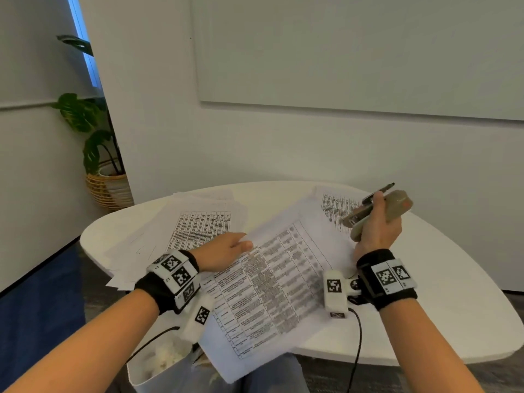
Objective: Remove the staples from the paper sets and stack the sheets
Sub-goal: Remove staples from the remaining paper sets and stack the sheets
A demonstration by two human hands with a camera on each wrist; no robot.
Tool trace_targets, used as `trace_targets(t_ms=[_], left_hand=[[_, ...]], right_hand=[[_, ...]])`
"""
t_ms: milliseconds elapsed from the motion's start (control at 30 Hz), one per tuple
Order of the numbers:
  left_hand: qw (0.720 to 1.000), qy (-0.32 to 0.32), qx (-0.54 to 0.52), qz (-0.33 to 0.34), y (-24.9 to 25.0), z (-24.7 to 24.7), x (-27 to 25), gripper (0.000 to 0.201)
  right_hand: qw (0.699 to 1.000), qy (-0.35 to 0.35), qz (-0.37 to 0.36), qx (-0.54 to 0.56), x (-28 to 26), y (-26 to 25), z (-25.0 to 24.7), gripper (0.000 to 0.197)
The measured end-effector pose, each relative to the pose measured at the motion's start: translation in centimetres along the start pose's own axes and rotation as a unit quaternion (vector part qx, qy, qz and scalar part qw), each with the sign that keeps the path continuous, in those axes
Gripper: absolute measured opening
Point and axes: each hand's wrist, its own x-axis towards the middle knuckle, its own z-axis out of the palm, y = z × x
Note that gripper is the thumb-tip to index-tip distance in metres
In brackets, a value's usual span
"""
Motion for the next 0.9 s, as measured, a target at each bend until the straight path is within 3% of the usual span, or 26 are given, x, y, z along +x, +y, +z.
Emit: trace_targets(t_ms=[100, 200, 300, 400, 500, 633, 767, 900], left_hand=[[0.997, 0.064, -0.046, -0.01, -1.5, -1.6, 0.3, 0.065], [0.976, 0.161, -0.149, 0.01, -2.0, -2.2, 1.0, 0.039], [0.944, 0.232, -0.232, 0.043, -1.3, -1.8, 1.2, 0.024], [0.924, 0.262, -0.27, 0.074, 0.1, -0.7, 1.1, 0.037], [0.917, 0.276, -0.269, 0.108, 1.4, -0.4, 1.0, 0.038], [0.906, 0.285, -0.279, 0.141, 1.8, -0.8, 1.2, 0.036], [0.895, 0.334, -0.249, 0.162, 2.3, -1.1, 1.8, 0.031], [0.893, 0.361, -0.224, 0.146, 3.0, -0.5, 2.4, 0.038]], right_hand=[[0.999, 0.004, -0.034, -0.01, 1.0, -0.5, -0.7, 0.042], [0.999, -0.018, -0.043, -0.016, 1.3, -1.2, -1.3, 0.043], [0.992, -0.122, 0.004, -0.013, 0.4, -1.6, -1.2, 0.048], [0.967, -0.247, 0.034, -0.057, -0.9, -1.6, -0.8, 0.055], [0.945, -0.314, 0.041, -0.08, -2.1, -1.8, -0.3, 0.049], [0.951, -0.29, -0.022, -0.1, -2.7, -2.8, 0.5, 0.025], [0.96, -0.248, -0.065, -0.114, -2.5, -3.0, 0.9, 0.029], [0.962, -0.213, -0.077, -0.152, -2.5, -1.8, 0.7, 0.036]])
